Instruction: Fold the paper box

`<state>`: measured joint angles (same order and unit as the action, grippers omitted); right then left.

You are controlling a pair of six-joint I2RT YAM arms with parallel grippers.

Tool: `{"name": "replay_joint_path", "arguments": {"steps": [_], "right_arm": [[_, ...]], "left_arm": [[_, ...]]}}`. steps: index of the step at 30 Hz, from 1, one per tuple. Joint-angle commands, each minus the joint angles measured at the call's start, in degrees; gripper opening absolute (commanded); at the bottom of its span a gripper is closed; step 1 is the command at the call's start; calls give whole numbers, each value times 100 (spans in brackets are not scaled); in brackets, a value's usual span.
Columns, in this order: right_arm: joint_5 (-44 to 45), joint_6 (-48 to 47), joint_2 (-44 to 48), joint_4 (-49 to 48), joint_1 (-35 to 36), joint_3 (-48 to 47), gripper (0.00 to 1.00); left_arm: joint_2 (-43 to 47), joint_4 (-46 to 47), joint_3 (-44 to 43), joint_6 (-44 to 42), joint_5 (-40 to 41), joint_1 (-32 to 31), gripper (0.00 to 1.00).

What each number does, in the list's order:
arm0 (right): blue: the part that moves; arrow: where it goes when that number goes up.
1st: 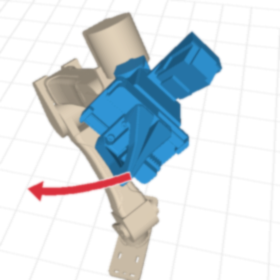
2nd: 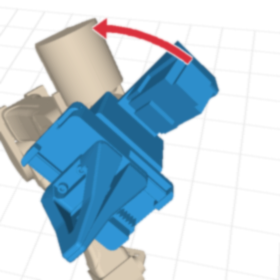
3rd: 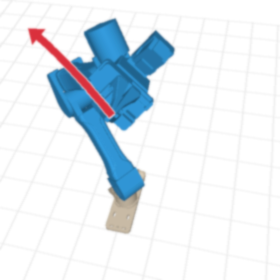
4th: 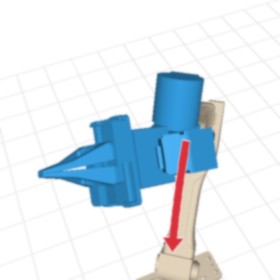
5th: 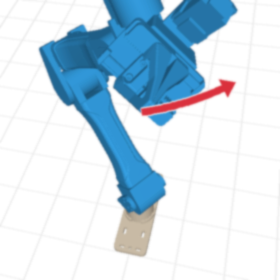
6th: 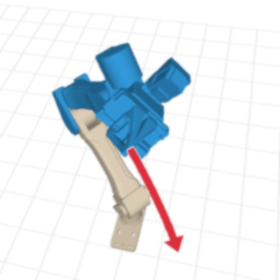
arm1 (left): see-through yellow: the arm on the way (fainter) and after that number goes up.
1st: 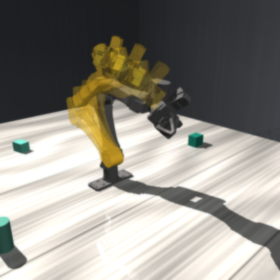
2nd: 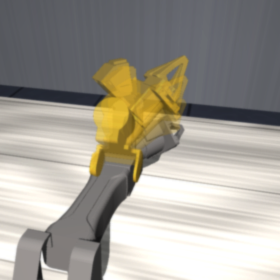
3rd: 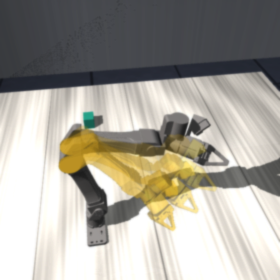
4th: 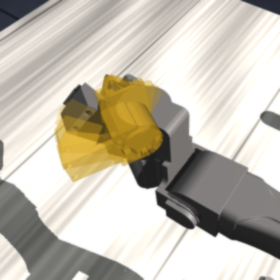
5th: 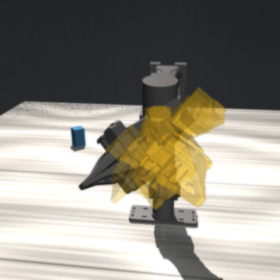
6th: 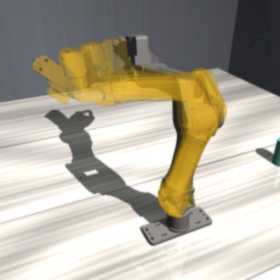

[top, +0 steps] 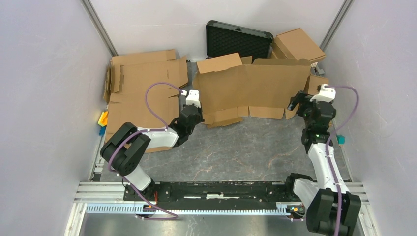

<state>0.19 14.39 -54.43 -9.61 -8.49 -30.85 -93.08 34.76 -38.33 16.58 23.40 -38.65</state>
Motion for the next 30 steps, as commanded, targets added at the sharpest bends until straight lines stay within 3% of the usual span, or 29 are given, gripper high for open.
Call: {"name": "replay_joint_path", "arguments": {"steps": [1,5,14,18,21,25,30], "right_arm": [[-1210,-178,-65,-514,-806,-424,98],[-2205,29,-829,-940,-1144,-891,98],[-2806,-89,-1923,-1576,-1175,-1527,98],[-2705,-59,-2094,-2209,-1175,-1348,98],[-3174,51,-2378,-2329,-1172,-1400,98],[-3628,385,-2217,-3234,-1094,-757,98],[-3785,232,-1510,-3267,-694,-109,88]], "left_arm": [[38,242,-243,-168,3,-19,2],[5,213,-263,-155,-2,-19,2],[-19,164,-303,-172,7,-19,2],[-13,177,-282,-172,7,-21,2],[-6,182,-284,-181,31,-19,2],[-15,190,-292,-197,-6,-25,2],[-2,193,-290,-235,-54,-28,2]]}}
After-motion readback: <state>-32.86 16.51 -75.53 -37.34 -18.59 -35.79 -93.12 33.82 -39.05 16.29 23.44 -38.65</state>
